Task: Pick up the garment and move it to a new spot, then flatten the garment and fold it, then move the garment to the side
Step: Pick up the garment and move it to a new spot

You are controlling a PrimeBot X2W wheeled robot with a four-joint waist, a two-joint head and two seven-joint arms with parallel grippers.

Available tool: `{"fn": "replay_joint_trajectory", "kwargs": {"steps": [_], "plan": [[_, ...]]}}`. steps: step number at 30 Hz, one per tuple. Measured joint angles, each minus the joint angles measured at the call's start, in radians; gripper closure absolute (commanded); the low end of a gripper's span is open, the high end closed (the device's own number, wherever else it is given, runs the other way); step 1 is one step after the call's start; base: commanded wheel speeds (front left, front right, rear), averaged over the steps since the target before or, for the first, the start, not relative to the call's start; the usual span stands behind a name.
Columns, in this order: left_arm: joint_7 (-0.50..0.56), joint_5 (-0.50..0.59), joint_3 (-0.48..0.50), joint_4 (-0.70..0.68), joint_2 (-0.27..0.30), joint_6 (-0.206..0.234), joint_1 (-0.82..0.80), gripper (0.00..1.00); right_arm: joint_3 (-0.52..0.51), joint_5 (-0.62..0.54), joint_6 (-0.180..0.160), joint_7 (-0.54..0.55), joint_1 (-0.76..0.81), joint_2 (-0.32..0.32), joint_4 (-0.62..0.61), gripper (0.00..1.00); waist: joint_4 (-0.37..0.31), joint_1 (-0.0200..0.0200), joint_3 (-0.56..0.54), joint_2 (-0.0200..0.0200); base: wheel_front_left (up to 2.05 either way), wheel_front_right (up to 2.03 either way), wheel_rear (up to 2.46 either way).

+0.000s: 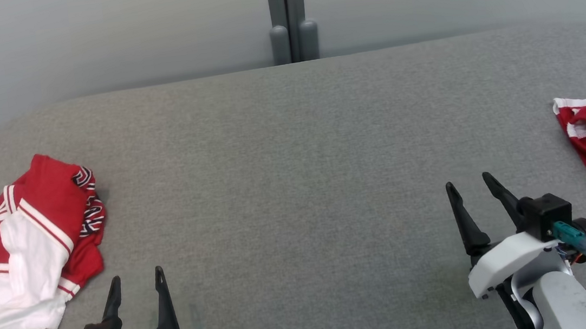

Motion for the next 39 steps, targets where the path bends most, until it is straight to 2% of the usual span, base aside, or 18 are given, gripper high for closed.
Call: {"fn": "replay_joint_trajectory", "kwargs": {"steps": [5, 14, 23, 27, 33, 39], "plan": [[0.0, -0.009, 0.004, 0.005, -0.001, 0.013, -0.017, 0.0, 0.035, 0.004, 0.0, 0.0, -0.006, 0.0, 0.003, 0.0, 0.058, 0.0, 0.011, 0.0, 0.0, 0.0, 0.0], [0.0, -0.018, 0.065, 0.028, 0.0, 0.026, -0.029, 0.0, 0.078, 0.02, 0.0, 0.0, -0.024, 0.001, 0.021, 0.0, 0.22, 0.0, 0.028, 0.0, 0.0, 0.0, 0.0], [0.0, -0.058, 0.12, 0.047, 0.0, 0.011, -0.029, 0.0, 0.102, 0.021, 0.0, 0.0, -0.046, 0.001, 0.033, 0.0, 0.348, 0.0, 0.055, 0.0, 0.0, 0.0, 0.0], [0.0, -0.083, 0.125, 0.085, 0.0, -0.026, -0.044, 0.0, 0.105, 0.011, 0.0, 0.0, -0.055, 0.001, 0.035, 0.0, 0.364, 0.0, 0.077, 0.0, 0.0, 0.0, 0.0], [0.0, -0.077, 0.175, 0.136, 0.008, -0.085, -0.175, 0.0, 0.088, -0.02, 0.0, 0.0, -0.084, 0.001, 0.027, 0.0, 0.352, 0.0, 0.124, 0.0, 0.0, 0.0, 0.0], [0.0, -0.105, 0.183, 0.226, 0.095, -0.104, -0.365, 0.0, 0.084, -0.049, 0.0, 0.0, -0.126, 0.001, 0.002, 0.0, 0.33, 0.0, 0.192, 0.0, 0.0, 0.0, 0.0]]}}
